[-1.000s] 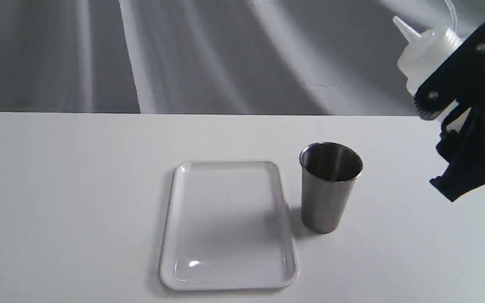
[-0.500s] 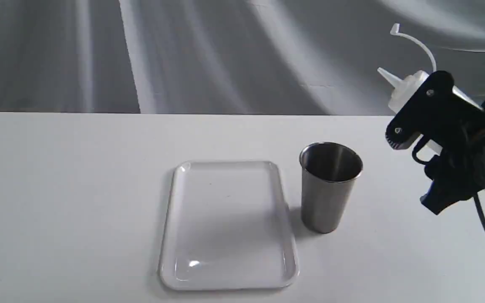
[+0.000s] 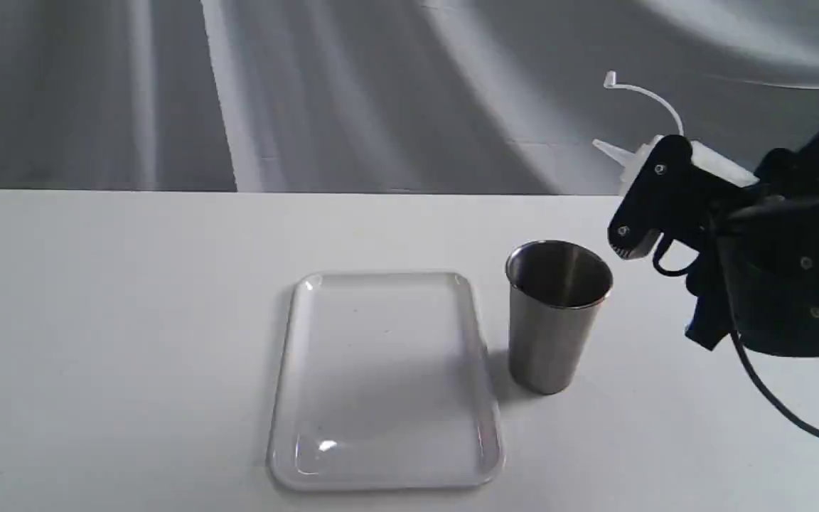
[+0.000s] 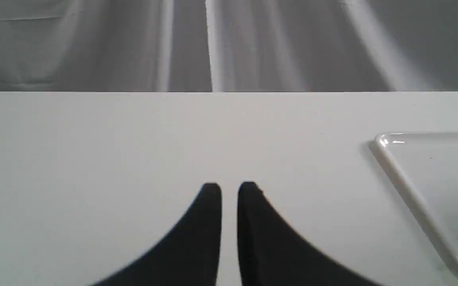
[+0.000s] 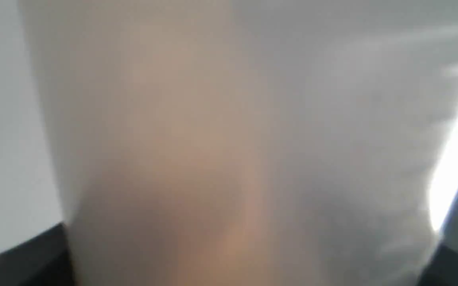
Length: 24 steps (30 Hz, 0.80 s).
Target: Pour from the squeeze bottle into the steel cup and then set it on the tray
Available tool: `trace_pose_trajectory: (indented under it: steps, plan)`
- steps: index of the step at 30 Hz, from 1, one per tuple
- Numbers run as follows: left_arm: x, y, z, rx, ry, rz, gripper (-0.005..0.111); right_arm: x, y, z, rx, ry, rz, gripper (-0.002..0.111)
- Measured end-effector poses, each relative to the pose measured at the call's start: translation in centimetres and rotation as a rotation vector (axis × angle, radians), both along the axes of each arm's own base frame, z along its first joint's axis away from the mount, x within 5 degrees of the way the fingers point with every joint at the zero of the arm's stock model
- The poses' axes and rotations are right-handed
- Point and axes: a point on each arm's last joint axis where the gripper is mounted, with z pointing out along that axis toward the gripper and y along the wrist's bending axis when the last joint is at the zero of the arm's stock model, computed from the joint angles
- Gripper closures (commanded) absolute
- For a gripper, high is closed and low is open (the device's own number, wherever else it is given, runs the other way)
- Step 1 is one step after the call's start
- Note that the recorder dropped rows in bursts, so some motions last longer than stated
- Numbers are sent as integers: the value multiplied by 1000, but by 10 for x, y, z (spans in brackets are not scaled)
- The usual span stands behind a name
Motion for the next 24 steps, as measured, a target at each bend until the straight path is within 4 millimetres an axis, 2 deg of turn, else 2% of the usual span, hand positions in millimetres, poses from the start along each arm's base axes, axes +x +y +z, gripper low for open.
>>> trace_pose_trajectory:
  steps: [7, 24]
  plan:
    - [0, 0, 0, 0, 0, 0, 98, 9, -2, 1, -129, 51, -3, 108]
    - [0, 0, 0, 0, 0, 0, 98, 14, -1, 4, -359, 144, 128, 108]
